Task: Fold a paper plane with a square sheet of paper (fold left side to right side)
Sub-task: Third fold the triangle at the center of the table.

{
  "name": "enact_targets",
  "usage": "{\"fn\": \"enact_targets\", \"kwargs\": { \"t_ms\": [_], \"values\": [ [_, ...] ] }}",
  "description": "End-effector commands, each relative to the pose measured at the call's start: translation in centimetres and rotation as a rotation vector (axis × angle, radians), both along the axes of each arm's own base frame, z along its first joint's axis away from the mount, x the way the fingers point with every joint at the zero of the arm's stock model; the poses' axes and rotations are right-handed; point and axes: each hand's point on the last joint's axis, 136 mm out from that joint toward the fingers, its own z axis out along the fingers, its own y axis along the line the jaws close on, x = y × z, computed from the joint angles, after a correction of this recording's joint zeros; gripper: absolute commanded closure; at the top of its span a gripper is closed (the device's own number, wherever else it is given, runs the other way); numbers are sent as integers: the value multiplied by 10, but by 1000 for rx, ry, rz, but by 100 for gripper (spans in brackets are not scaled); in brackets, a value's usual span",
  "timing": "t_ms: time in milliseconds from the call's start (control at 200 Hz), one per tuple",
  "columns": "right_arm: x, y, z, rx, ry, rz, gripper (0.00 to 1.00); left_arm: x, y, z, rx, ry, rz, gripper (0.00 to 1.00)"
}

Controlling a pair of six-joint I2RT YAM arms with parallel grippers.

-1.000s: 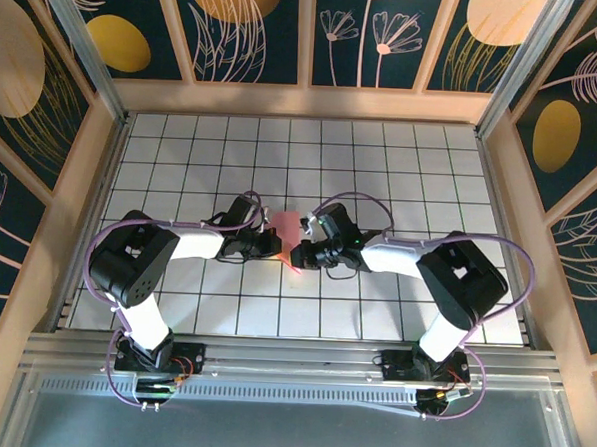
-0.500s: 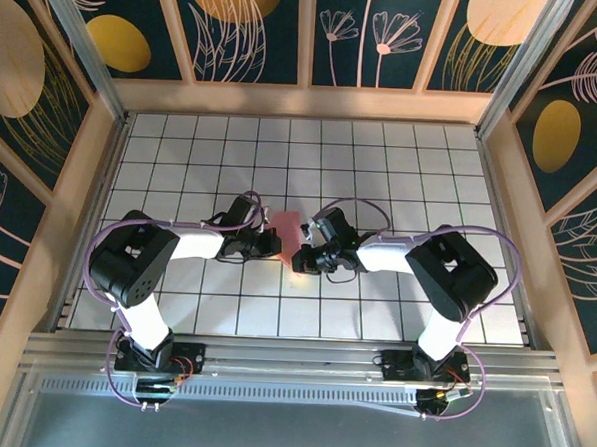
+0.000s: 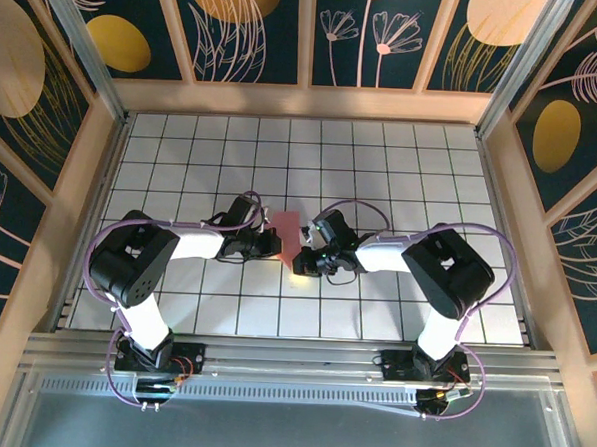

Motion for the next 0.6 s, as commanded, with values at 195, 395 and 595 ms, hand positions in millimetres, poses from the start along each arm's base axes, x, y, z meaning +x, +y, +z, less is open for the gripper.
{"fn": "enact_targets", "kwargs": {
  "t_ms": [195, 395, 595],
  "values": [
    [-14, -24, -37, -160, 84, -15, 100, 5, -4, 31, -46, -63, 5, 93],
    [-19, -27, -44, -166, 112, -32, 100, -7, -14, 58, -162, -104, -31, 92],
    [-22, -32, -50, -176, 120, -52, 100, -31, -24, 43, -218, -39, -52, 94]
  ]
}}
